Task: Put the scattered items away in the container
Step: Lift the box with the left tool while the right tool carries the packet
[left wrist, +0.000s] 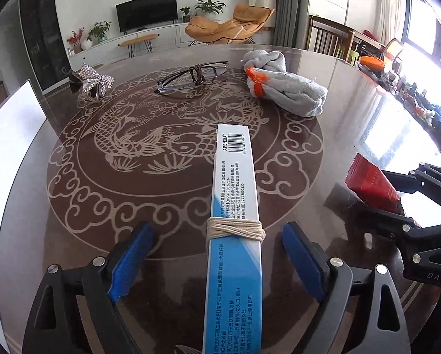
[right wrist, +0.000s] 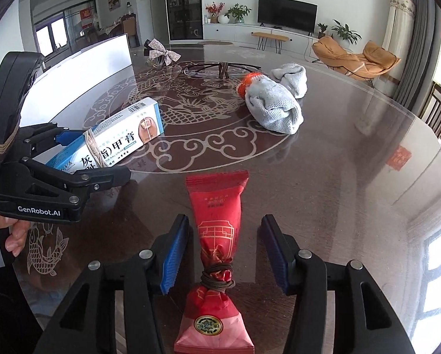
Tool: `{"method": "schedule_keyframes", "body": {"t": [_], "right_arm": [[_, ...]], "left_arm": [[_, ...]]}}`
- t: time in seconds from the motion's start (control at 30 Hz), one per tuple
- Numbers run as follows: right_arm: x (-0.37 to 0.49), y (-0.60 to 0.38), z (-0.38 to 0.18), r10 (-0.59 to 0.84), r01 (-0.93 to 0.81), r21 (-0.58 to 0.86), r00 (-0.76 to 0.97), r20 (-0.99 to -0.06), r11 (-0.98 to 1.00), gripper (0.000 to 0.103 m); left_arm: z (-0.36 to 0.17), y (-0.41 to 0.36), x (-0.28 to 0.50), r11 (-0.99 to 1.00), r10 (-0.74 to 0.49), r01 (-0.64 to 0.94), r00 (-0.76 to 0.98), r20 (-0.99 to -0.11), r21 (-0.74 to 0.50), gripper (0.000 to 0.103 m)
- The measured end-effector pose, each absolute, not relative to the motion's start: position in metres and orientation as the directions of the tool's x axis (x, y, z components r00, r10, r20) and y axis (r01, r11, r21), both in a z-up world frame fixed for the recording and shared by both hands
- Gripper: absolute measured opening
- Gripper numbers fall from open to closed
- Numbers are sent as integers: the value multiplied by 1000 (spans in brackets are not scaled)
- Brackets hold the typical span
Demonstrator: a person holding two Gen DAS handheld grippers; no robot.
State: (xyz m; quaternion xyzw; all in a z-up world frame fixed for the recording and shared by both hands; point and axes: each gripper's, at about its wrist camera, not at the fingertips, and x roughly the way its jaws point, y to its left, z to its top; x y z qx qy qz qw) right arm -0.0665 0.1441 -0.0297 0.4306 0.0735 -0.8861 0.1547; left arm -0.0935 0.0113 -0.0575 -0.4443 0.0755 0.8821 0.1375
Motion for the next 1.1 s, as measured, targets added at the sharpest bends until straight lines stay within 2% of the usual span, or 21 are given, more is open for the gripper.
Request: {"method": "schedule_keyframes", "body": {"t": [0.07,0.13,0.2,1.1], "right_arm": [[-66,144,-30,-202,335,-6,-583,-787,-942,56],[-68,146,-31,-182,310,-10,-584,-791,-951,68],[-70,149,-32,-198,309,12,-578,-792,-951,69],[-69,145,-32,-192,313,2,-577,-794,-950,73]], "left_arm": [[-61,10,-96,-954,170,-300,-550,-818,4,103],[-60,9,-96,-953,173,-302,-550,-817,2,103],[-60,8,-95,-954,174,-301,-551,-816,1,103],[-61,10,-92,-958,164,-288,-558,-814,5,103]]}}
